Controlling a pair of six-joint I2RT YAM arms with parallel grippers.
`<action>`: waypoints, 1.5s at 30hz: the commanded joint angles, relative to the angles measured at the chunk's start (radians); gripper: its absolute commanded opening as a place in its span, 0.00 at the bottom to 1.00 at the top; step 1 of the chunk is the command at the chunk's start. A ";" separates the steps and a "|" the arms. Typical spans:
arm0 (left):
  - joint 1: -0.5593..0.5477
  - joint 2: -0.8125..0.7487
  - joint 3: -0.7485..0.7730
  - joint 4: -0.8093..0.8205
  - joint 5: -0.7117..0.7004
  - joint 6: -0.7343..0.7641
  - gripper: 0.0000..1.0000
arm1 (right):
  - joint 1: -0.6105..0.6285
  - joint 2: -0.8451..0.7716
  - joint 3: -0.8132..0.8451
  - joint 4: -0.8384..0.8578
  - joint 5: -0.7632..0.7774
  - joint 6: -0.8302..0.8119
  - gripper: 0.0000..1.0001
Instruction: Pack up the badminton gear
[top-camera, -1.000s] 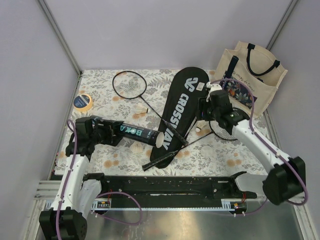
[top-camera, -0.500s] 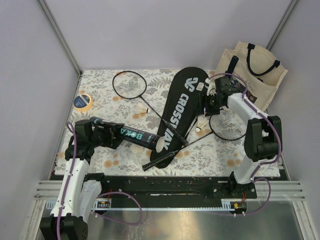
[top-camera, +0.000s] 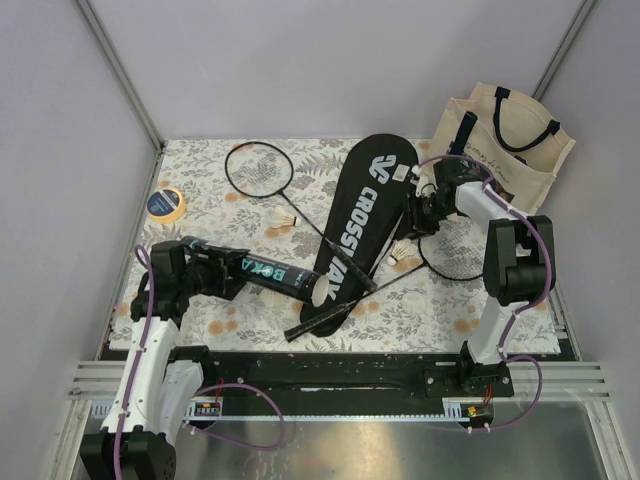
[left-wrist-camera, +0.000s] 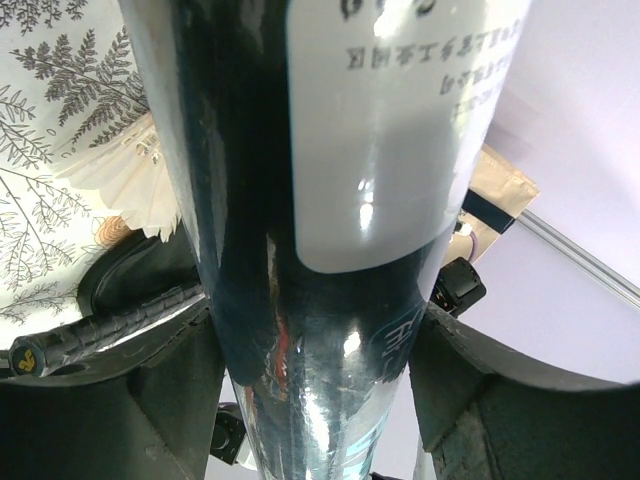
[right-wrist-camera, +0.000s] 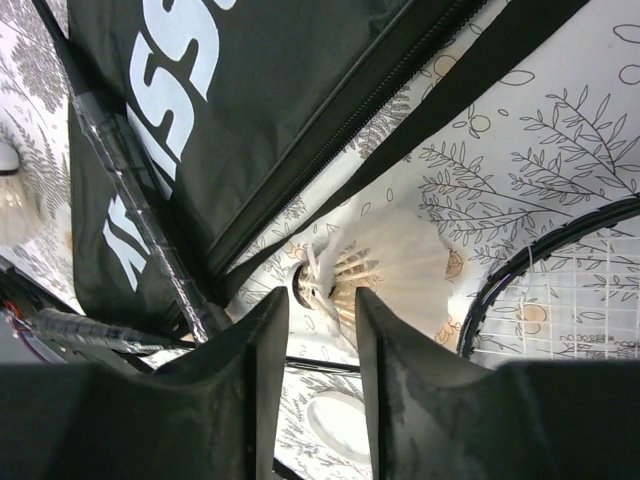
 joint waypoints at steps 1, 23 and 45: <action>0.004 -0.011 -0.002 0.047 0.033 0.010 0.27 | -0.024 0.005 0.023 -0.036 -0.047 -0.035 0.36; 0.005 -0.008 -0.033 0.047 0.035 0.006 0.27 | -0.042 -0.093 -0.143 0.012 -0.182 -0.004 0.23; 0.005 0.031 0.042 0.007 -0.042 -0.247 0.27 | 0.250 -0.977 -0.581 0.594 0.072 0.459 0.00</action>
